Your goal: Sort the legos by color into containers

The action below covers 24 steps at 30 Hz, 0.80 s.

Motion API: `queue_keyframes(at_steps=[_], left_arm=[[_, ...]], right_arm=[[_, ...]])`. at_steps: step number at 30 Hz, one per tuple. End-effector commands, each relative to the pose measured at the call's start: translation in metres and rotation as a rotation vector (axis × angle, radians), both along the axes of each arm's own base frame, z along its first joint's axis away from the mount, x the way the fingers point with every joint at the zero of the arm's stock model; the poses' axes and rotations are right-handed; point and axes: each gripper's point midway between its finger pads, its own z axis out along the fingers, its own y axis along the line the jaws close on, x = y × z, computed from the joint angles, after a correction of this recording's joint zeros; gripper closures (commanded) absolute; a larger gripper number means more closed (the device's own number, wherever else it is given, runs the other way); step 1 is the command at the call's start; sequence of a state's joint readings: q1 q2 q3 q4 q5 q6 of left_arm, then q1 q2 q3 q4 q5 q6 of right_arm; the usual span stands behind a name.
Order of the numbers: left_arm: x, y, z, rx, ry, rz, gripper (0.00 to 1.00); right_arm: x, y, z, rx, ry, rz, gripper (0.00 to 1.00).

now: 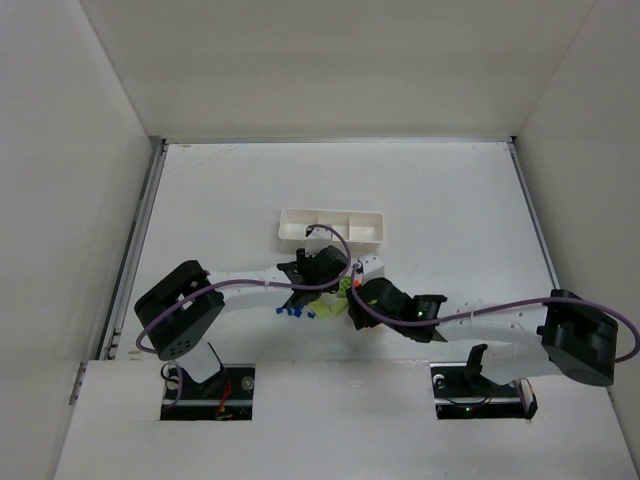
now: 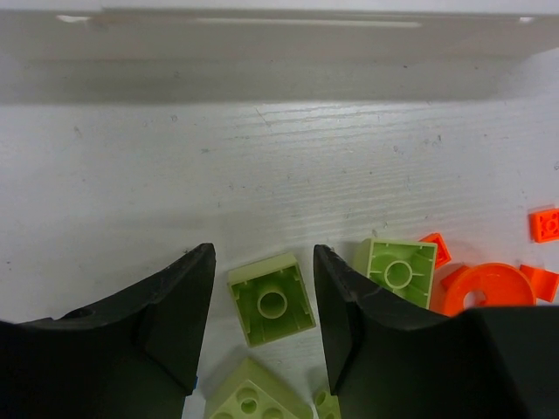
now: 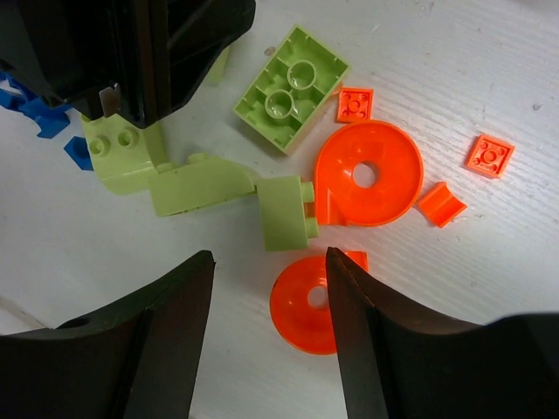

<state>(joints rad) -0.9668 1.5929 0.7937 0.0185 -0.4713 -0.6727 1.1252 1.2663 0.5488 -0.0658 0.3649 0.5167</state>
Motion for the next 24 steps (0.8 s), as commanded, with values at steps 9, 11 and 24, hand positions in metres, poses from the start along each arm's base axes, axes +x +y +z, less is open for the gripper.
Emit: queue_keyframes(at_steps=[9,11,24], left_arm=[[0.0,0.004,0.014,-0.064,-0.029,0.033,0.78],[0.002,0.009,0.026,-0.087,-0.05,0.043,0.79],[0.044,0.072,0.111,-0.212,-0.201,0.187,0.79]], right_arm=[[0.021,0.026,0.007,0.019,-0.039,-0.002,0.48],[0.024,0.024,0.006,0.006,-0.047,-0.013,0.48],[0.034,0.026,0.008,0.008,-0.075,-0.021,0.51]])
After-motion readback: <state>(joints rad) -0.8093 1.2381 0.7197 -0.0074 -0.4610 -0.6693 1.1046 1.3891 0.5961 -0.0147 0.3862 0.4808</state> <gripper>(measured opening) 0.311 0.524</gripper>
